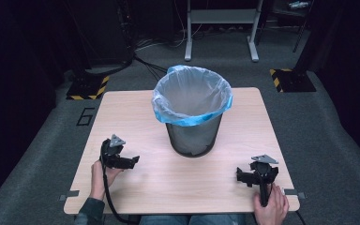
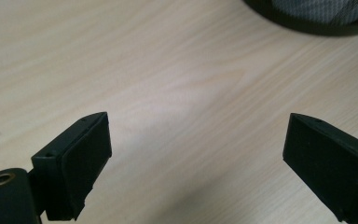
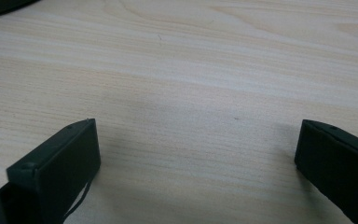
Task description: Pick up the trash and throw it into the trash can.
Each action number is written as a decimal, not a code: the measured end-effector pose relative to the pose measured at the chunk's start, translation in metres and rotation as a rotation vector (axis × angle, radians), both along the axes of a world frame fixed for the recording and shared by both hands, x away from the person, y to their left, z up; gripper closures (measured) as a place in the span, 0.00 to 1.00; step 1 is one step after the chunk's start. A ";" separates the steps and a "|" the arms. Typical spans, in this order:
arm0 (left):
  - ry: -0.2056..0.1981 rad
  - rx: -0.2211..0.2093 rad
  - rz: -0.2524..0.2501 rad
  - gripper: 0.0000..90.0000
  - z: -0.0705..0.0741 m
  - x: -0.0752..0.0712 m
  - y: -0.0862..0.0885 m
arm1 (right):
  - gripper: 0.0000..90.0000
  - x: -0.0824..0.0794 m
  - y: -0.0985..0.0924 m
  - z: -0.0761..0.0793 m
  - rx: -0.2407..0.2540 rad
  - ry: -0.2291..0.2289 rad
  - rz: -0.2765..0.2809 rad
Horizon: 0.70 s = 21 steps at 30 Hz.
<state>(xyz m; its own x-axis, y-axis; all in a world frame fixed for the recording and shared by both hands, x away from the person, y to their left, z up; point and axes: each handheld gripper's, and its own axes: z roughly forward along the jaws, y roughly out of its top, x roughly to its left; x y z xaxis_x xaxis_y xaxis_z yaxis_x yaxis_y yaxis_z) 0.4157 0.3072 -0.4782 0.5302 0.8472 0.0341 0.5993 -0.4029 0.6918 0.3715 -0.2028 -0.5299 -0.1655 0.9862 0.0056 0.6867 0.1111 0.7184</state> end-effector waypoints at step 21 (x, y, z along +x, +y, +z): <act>0.021 -0.027 0.076 0.01 -0.049 -0.023 0.021 | 0.00 0.000 0.000 0.000 0.000 0.000 0.000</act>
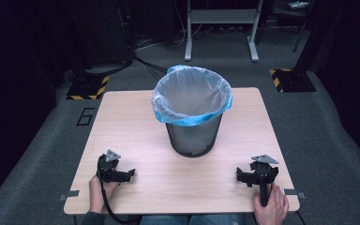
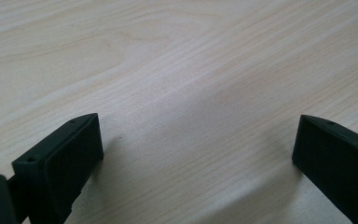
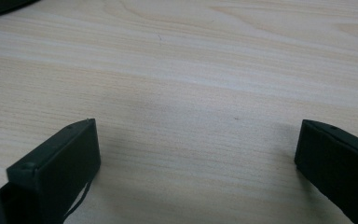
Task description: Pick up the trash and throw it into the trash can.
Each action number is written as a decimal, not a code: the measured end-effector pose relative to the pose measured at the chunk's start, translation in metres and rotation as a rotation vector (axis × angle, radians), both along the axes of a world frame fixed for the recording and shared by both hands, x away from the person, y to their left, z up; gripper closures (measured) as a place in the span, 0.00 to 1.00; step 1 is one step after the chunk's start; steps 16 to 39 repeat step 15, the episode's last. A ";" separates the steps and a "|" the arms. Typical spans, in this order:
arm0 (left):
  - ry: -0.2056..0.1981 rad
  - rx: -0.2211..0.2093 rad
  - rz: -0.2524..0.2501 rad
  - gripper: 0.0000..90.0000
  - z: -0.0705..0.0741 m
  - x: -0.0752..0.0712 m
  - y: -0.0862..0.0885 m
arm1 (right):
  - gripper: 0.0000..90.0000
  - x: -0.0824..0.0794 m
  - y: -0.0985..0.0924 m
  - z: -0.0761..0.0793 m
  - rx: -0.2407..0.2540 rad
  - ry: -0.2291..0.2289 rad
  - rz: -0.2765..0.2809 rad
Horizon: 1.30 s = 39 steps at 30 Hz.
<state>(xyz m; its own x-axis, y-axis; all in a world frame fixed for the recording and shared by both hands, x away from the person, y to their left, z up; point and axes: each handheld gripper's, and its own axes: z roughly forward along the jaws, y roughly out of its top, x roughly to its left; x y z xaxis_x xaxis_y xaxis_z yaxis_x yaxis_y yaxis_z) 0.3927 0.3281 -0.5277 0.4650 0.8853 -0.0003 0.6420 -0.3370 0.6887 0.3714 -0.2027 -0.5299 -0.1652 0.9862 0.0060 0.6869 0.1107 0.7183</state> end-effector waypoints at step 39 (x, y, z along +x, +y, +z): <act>-0.034 -0.024 0.040 0.00 -0.004 0.002 -0.003 | 0.00 0.000 0.000 0.000 -0.001 0.000 0.000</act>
